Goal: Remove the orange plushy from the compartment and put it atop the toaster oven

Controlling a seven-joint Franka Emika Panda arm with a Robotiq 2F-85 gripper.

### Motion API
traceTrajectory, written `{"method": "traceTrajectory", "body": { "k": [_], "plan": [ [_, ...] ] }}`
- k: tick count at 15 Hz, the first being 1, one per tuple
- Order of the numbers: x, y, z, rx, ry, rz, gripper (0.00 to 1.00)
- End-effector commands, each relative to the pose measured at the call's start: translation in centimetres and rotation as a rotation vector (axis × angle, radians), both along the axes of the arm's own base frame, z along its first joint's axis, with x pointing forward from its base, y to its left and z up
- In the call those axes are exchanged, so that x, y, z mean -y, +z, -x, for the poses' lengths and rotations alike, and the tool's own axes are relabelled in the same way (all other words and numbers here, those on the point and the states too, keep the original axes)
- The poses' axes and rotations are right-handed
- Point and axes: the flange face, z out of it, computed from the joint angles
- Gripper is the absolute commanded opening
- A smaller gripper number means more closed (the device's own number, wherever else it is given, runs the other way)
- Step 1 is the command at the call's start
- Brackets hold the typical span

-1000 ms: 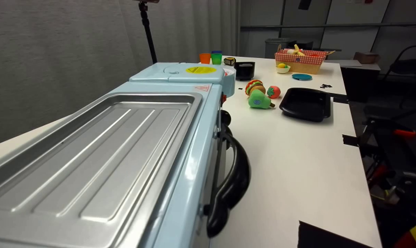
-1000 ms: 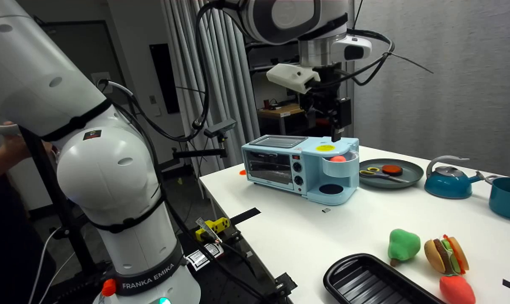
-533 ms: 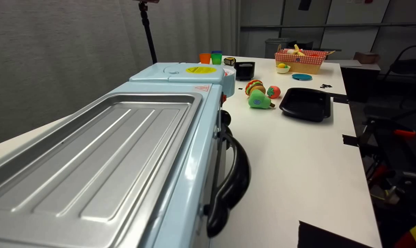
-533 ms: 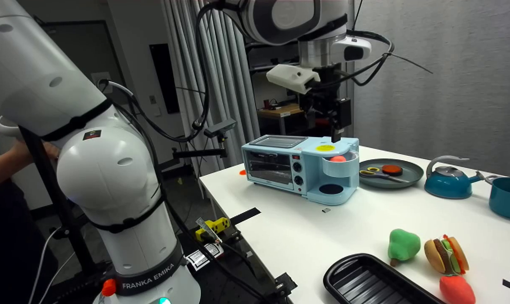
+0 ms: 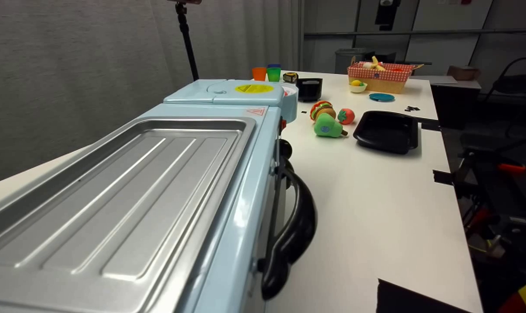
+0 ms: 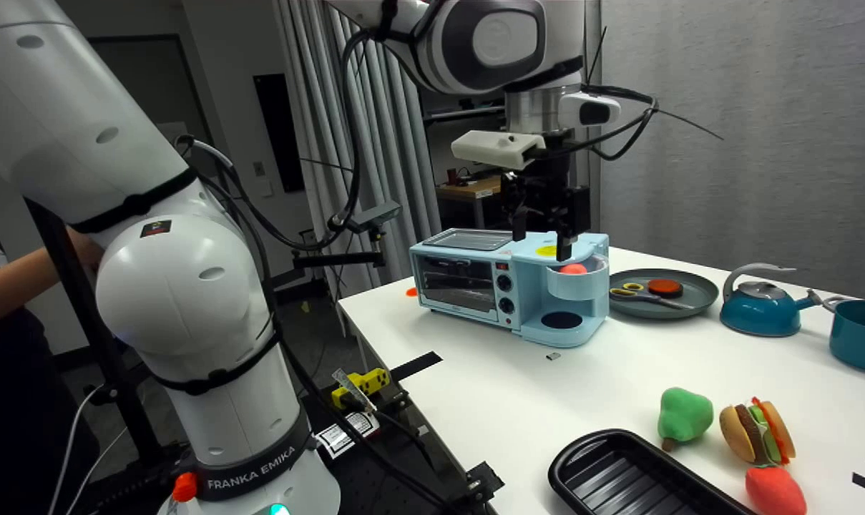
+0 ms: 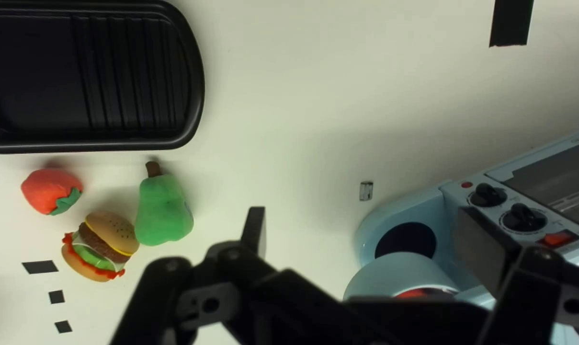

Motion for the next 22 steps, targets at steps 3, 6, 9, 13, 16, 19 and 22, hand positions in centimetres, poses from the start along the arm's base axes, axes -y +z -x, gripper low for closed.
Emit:
{"method": "traceTrajectory", "body": {
  "k": [3,6,9,13,16,19,22],
  "plan": [
    [-2.4,-1.2,-2.6,-0.118,0.16,0.08,1.0],
    [-4.3,-1.5,-4.2,-0.136,0.241,0.116,1.0],
    [-4.8,-1.7,-5.7,-0.14,0.326,0.132,1.0],
    [-4.9,-2.2,-7.5,-0.142,0.429,0.129,1.0],
    [-5.6,-1.9,-8.4,-0.124,0.465,0.134,1.0],
    [-5.5,-2.4,-7.9,-0.108,0.431,0.118,1.0],
    [-5.6,-2.3,-8.1,-0.105,0.435,0.119,1.0]
  ]
}}
